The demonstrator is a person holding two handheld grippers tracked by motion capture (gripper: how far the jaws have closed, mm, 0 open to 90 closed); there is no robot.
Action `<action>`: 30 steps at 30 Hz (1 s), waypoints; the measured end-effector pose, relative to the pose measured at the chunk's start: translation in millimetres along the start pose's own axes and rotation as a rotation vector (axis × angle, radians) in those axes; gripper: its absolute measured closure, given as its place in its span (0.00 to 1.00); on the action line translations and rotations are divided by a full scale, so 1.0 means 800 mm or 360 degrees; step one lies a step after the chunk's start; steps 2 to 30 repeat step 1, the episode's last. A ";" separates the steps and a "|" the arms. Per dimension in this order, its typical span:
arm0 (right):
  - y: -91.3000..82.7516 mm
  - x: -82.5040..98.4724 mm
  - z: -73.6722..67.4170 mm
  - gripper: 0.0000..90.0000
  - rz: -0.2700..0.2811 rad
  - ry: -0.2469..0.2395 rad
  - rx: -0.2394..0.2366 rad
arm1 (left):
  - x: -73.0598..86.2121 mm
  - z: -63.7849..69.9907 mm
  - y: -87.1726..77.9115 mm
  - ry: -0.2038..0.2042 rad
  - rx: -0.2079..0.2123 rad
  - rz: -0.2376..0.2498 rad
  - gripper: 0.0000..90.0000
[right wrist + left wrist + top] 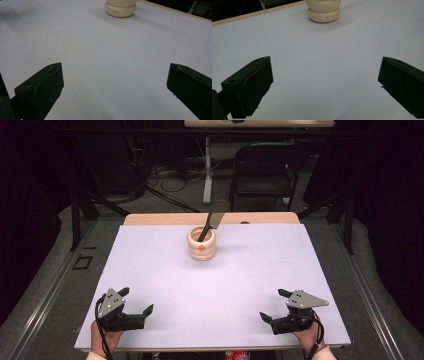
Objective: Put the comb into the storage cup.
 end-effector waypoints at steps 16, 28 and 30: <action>0.000 0.000 0.000 0.00 0.0001 0.0000 -0.0001 | 0.000 0.000 0.000 0.0003 -0.0001 0.0000 0.00; 0.000 0.000 0.000 0.00 0.0001 0.0000 -0.0001 | 0.000 0.000 0.000 0.0003 -0.0001 0.0000 0.00; 0.000 0.000 0.000 0.00 0.0001 0.0000 -0.0001 | 0.000 0.000 0.000 0.0003 -0.0001 0.0000 0.00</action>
Point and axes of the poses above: each handheld gripper's, and its own axes: y roughly forward along the jaws, x roughly out of its underside, z roughly to its right, the point moved 4 cm from there along y, roughly forward along the jaws, and after that the axes turned 4 degrees about y, right-handed, at the moved point
